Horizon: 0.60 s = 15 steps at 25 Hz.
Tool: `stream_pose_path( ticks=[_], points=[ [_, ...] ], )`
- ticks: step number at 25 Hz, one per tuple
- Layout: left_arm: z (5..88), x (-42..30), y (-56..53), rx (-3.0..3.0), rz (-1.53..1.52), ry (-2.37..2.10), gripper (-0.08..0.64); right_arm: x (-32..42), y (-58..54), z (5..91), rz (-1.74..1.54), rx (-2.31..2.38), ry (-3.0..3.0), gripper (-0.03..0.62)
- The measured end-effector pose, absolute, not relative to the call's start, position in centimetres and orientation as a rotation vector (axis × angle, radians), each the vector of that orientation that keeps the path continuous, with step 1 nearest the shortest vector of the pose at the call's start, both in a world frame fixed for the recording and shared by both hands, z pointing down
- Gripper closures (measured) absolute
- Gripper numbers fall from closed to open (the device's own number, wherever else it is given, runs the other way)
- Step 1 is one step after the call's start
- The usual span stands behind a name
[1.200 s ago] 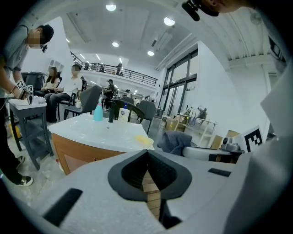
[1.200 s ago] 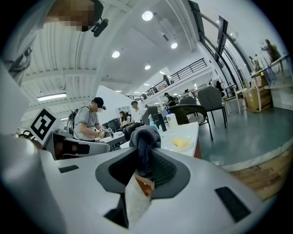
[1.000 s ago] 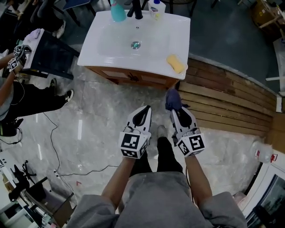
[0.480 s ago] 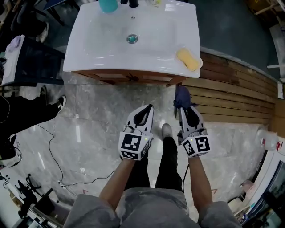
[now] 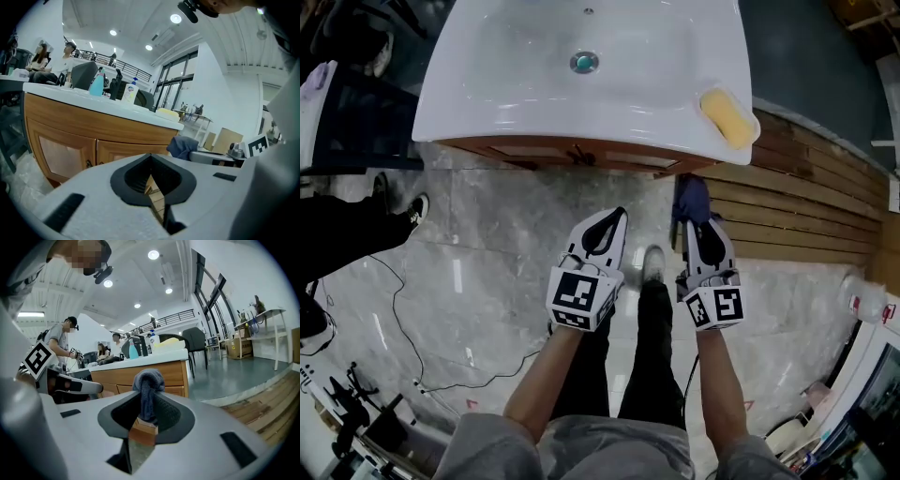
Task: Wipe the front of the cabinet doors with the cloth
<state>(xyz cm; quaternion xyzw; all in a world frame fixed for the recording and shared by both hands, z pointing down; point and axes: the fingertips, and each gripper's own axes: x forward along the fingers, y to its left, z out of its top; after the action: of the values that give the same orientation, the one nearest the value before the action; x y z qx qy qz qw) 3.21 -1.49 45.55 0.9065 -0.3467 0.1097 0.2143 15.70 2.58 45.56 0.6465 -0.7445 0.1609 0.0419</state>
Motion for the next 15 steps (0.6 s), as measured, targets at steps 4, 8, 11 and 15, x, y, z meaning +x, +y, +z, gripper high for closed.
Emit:
stream_pose_path(
  ticks=[4, 8, 11, 15],
  points=[
    [47.2, 3.4, -2.3, 2.500, 0.297, -1.004, 0.552, 16.6, 1.9, 47.8, 0.492, 1.961, -2.272, 0.506],
    [48.6, 3.9, -3.1, 2.500, 0.293, -1.027, 0.552, 17.9, 1.1, 49.2, 0.476, 1.952, -2.263, 0.506],
    [49.8, 4.3, -3.4, 2.481, 0.287, -1.048, 0.552, 18.7, 0.3, 50.4, 0.443, 1.931, -2.251, 0.506],
    [50.7, 4.7, -3.5, 2.456, 0.283, -1.084, 0.552, 20.0, -1.1, 52.3, 0.423, 1.932, -2.196, 0.506]
  ],
)
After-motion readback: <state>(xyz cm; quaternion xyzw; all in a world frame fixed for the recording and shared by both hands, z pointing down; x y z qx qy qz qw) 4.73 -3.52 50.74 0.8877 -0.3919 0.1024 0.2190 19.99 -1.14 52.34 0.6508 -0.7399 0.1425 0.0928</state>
